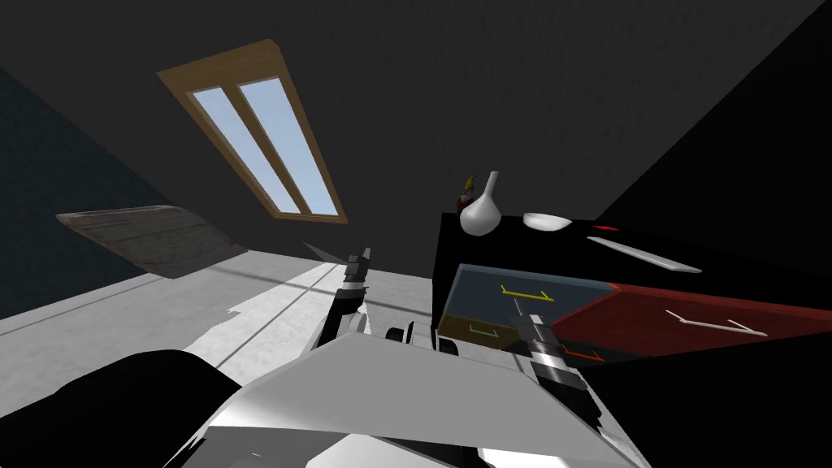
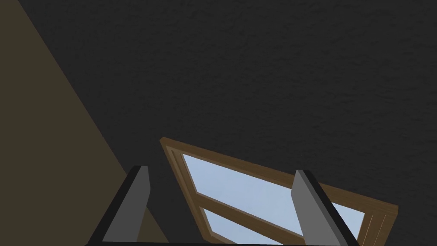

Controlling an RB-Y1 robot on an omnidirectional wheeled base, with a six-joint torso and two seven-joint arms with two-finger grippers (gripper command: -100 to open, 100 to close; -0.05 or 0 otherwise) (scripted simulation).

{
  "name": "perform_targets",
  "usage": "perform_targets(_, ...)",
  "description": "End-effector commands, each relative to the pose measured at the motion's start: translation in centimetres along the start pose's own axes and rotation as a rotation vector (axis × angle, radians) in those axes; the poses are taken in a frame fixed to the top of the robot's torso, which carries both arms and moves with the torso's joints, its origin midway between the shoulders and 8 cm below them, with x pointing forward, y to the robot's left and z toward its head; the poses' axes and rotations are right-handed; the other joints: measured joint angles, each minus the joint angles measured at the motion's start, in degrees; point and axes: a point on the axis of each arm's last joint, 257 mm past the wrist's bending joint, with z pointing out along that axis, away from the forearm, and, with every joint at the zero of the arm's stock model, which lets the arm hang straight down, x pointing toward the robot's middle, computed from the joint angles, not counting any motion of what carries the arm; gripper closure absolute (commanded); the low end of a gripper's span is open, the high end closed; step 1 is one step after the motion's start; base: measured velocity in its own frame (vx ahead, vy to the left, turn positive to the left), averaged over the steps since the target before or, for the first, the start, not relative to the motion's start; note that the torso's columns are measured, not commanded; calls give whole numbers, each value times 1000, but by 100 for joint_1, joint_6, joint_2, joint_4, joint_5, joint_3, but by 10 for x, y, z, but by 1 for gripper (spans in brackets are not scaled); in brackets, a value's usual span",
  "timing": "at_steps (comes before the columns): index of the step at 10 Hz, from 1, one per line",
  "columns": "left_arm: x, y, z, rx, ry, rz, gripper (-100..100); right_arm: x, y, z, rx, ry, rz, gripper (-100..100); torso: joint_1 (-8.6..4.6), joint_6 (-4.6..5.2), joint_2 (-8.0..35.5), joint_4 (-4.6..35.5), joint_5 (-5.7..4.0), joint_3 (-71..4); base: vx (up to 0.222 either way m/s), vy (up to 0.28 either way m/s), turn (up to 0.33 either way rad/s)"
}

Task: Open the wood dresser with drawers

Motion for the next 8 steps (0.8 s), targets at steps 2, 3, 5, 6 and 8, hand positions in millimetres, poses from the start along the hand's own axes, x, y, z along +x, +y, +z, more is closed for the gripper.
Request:
perform_targets(2, 0, 0, 0, 0, 0, 0, 0, -15, 0, -20, -2, -49, 14, 100, 10, -5, 17, 4, 2, 10, 63, 20, -101)
perform_targets(3, 0, 0, 0, 0, 0, 0, 0, -13, 0, -15, -2, -41, 11, 100, 7, -1, 19, 5, 2, 12, 25, 8, -18)
perform_targets(5, 0, 0, 0, 0, 0, 0, 0, -10, -11, -12, -4, -44, 27, -100, 17, -2, 22, 6, 4, 13, -14, 72, 26)
perform_targets(6, 0, 0, 0, 0, 0, 0, 0, -10, -14, -11, -5, -45, 32, -100, 22, -2, 16, 5, 6, 10, -27, 94, 13)
perform_targets(8, 0, 0, 0, 0, 0, -1, 0, -10, -17, -9, -3, -46, 33, -100, 12, -2, 10, 3, 3, 6, -31, 79, 8)
